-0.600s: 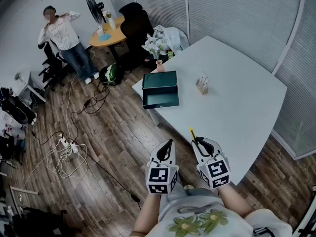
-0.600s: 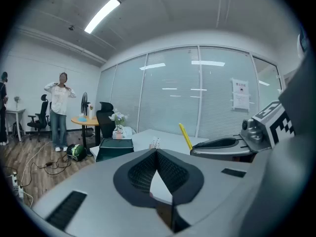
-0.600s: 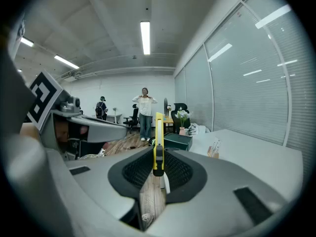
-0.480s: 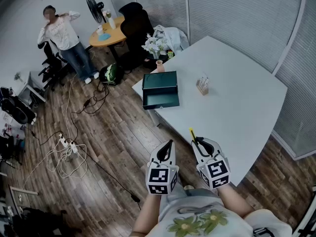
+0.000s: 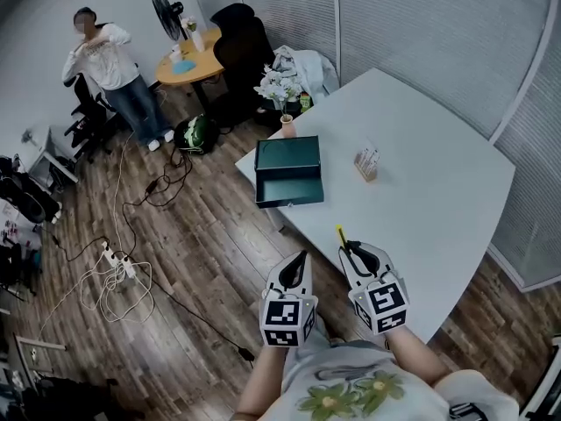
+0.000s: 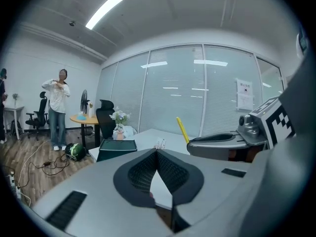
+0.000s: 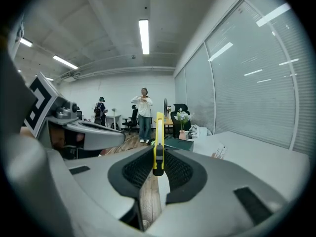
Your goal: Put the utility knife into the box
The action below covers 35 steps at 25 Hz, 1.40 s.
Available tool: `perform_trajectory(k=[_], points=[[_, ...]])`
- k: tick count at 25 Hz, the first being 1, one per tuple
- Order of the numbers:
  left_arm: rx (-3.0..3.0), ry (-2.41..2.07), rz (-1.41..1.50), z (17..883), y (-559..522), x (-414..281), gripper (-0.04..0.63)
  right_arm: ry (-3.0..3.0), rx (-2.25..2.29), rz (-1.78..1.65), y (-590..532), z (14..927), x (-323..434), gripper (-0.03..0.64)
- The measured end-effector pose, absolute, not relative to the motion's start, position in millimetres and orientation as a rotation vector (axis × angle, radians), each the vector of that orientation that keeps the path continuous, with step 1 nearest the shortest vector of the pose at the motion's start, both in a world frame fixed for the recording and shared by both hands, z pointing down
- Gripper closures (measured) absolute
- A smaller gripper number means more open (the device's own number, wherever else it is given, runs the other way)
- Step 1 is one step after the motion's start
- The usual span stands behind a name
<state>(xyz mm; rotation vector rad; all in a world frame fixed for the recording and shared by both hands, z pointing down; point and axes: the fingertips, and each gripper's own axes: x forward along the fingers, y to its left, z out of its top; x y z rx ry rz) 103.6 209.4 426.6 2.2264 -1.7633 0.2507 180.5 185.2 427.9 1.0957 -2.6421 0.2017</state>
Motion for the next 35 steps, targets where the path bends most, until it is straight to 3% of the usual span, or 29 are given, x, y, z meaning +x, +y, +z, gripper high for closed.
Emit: perform_trajectory(k=[21,35], points=[[2.274,-1.742,0.257,393.8,68.8,16.2,0.595,-2.667,1.193,0.096,18.9,372.6,96.6,0.545],[2.266,-1.721,0.254,415.1,10.5,-63.1,0.595,-2.592,1.263,0.070,-46.7,395.0,44.0,0.545]])
